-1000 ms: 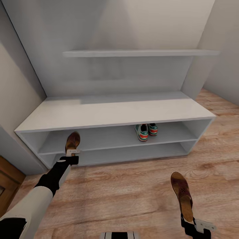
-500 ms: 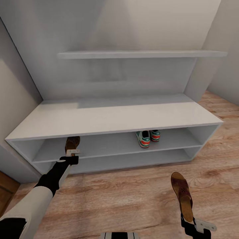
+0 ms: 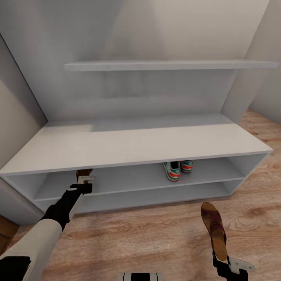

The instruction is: Pick up the two gym shoes and the two sandals from the corridor floor and place them onto the hallstand (shoe rack) in the corridor, making sure they are on the rack and not on the floor. Arrange them so the two gym shoes are next to each other and the two sandals are next to each other.

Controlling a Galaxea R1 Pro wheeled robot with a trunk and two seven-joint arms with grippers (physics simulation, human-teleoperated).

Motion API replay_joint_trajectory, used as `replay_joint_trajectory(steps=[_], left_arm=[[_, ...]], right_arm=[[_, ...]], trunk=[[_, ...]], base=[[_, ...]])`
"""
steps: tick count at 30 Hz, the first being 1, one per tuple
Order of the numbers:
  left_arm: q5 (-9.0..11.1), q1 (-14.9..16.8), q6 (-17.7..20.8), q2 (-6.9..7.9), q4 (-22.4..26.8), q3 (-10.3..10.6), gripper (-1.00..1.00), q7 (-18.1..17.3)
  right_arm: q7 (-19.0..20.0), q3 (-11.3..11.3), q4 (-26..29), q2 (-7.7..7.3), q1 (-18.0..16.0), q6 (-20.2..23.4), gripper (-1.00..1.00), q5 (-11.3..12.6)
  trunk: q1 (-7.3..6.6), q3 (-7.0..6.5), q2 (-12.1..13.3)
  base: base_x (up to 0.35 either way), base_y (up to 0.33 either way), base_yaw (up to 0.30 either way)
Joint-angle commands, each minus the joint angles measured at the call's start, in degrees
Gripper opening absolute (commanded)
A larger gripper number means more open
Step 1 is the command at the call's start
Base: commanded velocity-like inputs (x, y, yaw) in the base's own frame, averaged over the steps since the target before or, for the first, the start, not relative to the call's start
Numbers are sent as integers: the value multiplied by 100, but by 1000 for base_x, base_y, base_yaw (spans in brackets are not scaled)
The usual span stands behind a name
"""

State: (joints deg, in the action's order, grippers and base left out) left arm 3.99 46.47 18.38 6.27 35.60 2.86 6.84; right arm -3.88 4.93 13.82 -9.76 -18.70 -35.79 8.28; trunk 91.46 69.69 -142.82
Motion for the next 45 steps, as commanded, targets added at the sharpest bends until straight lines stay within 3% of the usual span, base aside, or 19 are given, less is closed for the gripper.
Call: replay_joint_trajectory(steps=[1,41,42,45], left_arm=[[26,2,34,6,10,31,-100,37],[19,-14,-15,19,-3,22,-100,28],[17,-14,-8,19,-17,22,100,28],[15,-8,11,21,-51,27,100,28]], right_arm=[[18,-1,-2,0,-2,-16,-100,51],[10,-1,-2,0,-2,-16,-100,51],[10,-1,-2,0,-2,-16,-100,51],[10,-1,-2,0,-2,-16,-100,51]], trunk=[[-1,4,-2],[-1,4,-2],[-1,4,-2],[-1,4,-2]], base=[[35,6,0],[66,0,0],[0,0,0],[0,0,0]])
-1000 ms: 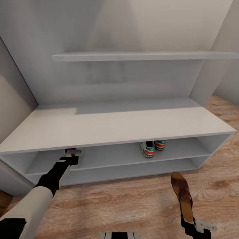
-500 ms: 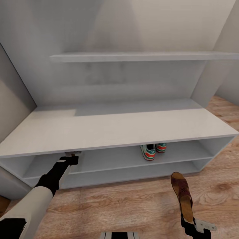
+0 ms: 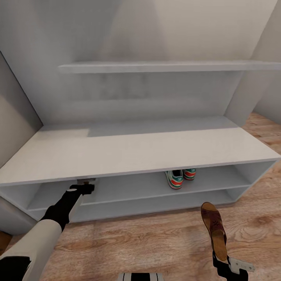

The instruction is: Pick up the two gym shoes and the two sandals from the corridor floor and place them onto the hallstand (shoe rack) in the corridor, making sure they are on the rack and not on the floor. Arrange them so the two gym shoes are next to each other and the two sandals are next to each other.

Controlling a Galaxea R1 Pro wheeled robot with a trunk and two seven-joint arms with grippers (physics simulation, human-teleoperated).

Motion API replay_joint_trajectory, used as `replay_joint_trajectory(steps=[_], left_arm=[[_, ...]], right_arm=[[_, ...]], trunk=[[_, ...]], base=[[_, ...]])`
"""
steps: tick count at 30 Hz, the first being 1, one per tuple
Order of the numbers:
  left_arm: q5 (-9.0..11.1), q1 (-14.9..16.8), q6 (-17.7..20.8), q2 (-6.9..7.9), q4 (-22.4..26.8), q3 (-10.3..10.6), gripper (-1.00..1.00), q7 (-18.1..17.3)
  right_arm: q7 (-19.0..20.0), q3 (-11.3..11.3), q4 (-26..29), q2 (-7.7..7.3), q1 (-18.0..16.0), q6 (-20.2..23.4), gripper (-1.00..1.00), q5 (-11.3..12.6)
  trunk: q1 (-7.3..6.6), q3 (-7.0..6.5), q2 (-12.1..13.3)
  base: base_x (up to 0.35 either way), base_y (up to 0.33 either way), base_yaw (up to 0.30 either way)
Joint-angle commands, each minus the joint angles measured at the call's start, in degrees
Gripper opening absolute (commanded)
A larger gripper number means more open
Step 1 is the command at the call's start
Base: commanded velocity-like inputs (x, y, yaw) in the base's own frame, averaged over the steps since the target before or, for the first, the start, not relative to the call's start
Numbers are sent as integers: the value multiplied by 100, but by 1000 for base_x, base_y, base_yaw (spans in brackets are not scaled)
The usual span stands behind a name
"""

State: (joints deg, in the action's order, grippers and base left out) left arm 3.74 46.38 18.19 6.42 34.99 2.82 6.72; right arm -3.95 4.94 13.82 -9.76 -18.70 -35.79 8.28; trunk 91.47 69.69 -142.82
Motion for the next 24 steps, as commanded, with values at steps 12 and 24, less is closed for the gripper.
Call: replay_joint_trajectory(steps=[12,24], left_arm=[[39,-6,-25,0,-9,34,100,40],[39,-6,-38,-1,-9,34,100,27]], right_arm=[[18,-2,-3,0,-2,-16,-100,51],[18,-2,-3,0,-2,-16,-100,51]], trunk=[[-1,4,-2],[-1,4,-2]], base=[[-137,0,0],[-332,0,0]])
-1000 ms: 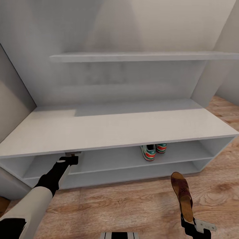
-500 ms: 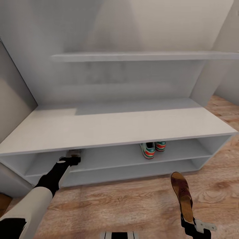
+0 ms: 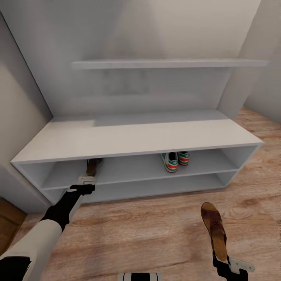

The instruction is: Pick up the two gym shoes and the two sandals from the corridor floor and place them onto the hallstand (shoe rack) in the corridor, making sure they are on the rack and not on the floor. Arrange them so the two gym shoes are next to each other and the two sandals are next to each other.

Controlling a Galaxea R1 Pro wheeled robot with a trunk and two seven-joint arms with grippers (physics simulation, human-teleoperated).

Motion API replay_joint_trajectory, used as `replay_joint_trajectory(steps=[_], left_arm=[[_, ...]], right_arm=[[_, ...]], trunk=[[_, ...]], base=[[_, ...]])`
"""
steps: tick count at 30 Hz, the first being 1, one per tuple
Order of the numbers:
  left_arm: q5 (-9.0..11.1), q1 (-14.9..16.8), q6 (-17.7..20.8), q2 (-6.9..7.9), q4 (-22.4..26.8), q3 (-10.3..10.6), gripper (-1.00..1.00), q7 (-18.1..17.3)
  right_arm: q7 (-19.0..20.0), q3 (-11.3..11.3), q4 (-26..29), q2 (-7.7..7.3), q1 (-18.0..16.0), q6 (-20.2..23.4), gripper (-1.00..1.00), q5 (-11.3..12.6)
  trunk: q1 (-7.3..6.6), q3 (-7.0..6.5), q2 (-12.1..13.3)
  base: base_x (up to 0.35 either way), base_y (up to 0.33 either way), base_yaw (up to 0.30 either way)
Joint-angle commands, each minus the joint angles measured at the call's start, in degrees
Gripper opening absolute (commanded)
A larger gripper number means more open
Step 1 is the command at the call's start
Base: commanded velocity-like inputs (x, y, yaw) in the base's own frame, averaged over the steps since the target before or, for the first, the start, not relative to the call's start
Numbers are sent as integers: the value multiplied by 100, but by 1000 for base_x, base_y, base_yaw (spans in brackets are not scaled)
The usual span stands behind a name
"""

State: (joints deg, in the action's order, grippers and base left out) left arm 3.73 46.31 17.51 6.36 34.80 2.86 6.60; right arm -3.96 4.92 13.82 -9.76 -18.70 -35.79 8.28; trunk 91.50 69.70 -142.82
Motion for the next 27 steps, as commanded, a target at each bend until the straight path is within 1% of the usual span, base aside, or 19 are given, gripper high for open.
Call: replay_joint_trajectory(steps=[1,5,6,8,10,11,13,14,17,18,20,21,22,23,24,25,26,27], left_arm=[[42,-2,28,6,10,30,100,29],[87,-18,-2,6,8,30,100,0],[106,-108,-168,6,-4,30,100,-12],[120,-237,-371,9,-10,26,100,-19],[126,-340,-510,11,-13,23,100,-25],[130,-451,-636,12,-14,23,100,-31],[132,-568,-742,15,-15,19,100,-46],[132,-695,-840,18,-16,17,100,-75],[136,-910,-1016,22,-13,7,100,-146],[144,-1056,-1165,34,-11,-4,100,-212],[156,-1202,-1337,44,-10,-23,100,-298],[168,-1348,-1511,64,-9,-49,100,-409],[172,-1422,-1596,79,-11,-64,100,-475],[180,-1573,-1761,123,-13,-109,100,-633],[189,-1794,-1978,205,-15,-209,100,-917],[192,-1927,-2096,258,-16,-306,100,-1125],[195,-1991,-2150,285,-16,-363,100,-1234],[198,-2112,-2251,334,-16,-487,100,-1463]], right_arm=[[18,0,-2,0,-3,-16,-100,51],[18,0,-2,0,-3,-16,-100,51],[18,0,-2,0,-3,-16,-100,51],[18,0,-2,0,-3,-16,-100,51],[18,0,-2,0,-3,-16,-100,51],[18,0,-2,0,-3,-16,-100,51],[18,0,-2,0,-3,-14,-100,51],[18,0,-3,0,-3,-15,-100,51],[18,0,-6,0,-3,-15,-100,51],[18,-2,-6,0,-3,-16,-100,49],[18,-3,-6,0,-3,-16,-100,48],[18,-2,-8,0,-3,-16,-100,49],[18,-1,-8,0,-3,-16,-100,49],[18,-1,-9,0,-3,-16,-100,47],[18,-4,-10,0,-3,-16,-100,44],[21,-6,-10,0,-3,-16,-100,47],[22,-6,-10,0,-3,-16,-100,46],[24,-7,-11,0,-3,-16,-100,46]], trunk=[[-5,4,-2],[-5,4,-2],[-5,4,-2],[-5,4,-2],[-5,4,-2],[-5,4,-2],[-5,4,-2],[-5,4,-2],[-5,4,-2],[-5,4,-2],[-5,4,-2],[-5,4,-2],[-5,4,-2],[-5,4,-2],[-5,4,-2],[-5,4,-2],[-5,4,-2],[-5,4,-2]], base=[[-335,0,0],[-335,0,0],[-335,0,0],[-335,0,0],[-335,0,0],[-335,0,0],[-335,0,0],[-335,0,0],[-335,0,0],[-335,0,0],[-335,0,0],[-335,0,0],[-335,0,0],[-335,0,0],[-336,0,0],[-336,0,0],[-336,0,0],[-332,0,0]])
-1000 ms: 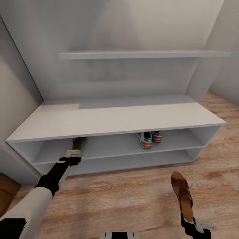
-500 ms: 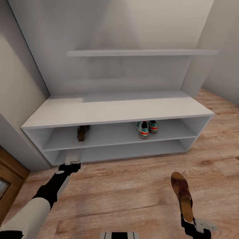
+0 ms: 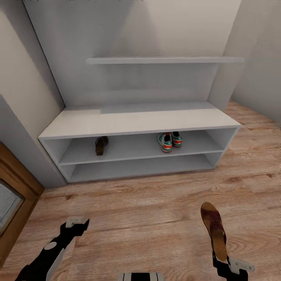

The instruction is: Pick up the two gym shoes and the two sandals from the corridor floor and place them onto the hallstand (shoe rack) in the corridor, making sure they are on the rack and not on the floor. Arrange them so the two gym shoes are next to each other and the two sandals are next to each other.

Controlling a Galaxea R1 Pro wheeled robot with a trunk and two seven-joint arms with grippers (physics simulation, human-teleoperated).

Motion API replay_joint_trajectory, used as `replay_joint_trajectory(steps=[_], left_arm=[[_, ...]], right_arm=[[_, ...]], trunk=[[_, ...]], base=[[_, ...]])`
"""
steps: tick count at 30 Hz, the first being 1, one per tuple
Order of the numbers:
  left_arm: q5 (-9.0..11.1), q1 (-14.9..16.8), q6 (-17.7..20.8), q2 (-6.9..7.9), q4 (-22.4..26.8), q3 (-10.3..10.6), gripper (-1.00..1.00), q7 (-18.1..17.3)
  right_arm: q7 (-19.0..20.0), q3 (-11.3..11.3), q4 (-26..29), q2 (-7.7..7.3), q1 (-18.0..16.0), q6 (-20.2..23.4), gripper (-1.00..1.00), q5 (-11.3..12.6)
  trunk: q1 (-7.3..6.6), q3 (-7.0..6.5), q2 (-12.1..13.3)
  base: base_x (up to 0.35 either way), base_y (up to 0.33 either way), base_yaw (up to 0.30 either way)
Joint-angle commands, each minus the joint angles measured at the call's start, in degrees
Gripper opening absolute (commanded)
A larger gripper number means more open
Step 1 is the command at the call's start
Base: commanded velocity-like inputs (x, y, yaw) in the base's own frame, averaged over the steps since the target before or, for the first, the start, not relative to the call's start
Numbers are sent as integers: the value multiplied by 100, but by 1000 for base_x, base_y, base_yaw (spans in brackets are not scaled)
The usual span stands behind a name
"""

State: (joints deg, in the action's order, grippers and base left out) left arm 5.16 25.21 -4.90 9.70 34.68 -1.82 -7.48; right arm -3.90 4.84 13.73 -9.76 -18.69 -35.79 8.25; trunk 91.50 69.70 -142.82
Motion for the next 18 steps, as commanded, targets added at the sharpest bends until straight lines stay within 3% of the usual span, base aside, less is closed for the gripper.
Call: replay_joint_trajectory(steps=[1,3,6,10,14,15,18], left_arm=[[53,-122,-106,43,-8,-150,100,-293],[41,-389,-366,166,-79,-494,100,-921],[44,-486,-571,288,-293,-704,100,-1293],[39,-573,-1096,549,-929,-977,100,-2085],[32,-642,-1336,721,-1222,-1043,100,-2494],[64,-802,-1470,799,-1332,-1099,100,-2588],[155,-930,-1663,832,-1389,-1250,100,-2632]], right_arm=[[22,0,-2,0,-3,-16,-100,48],[32,0,-2,0,-3,-16,-100,40],[35,-2,-26,0,-3,-16,-100,34],[44,-10,-258,6,-3,-23,-100,32],[47,-15,-329,8,-3,-24,-100,35],[47,-17,-343,9,-3,-28,-100,36],[47,-18,-341,9,-3,-30,-100,41]], trunk=[[-5,3,-2],[-5,3,-2],[-5,3,-2],[-5,3,-2],[-5,3,-2],[-5,3,-2],[-5,3,-2]], base=[[-311,0,0],[-205,0,0],[-97,0,0],[-32,0,0],[-8,0,0],[-2,0,0],[-1,0,0]])
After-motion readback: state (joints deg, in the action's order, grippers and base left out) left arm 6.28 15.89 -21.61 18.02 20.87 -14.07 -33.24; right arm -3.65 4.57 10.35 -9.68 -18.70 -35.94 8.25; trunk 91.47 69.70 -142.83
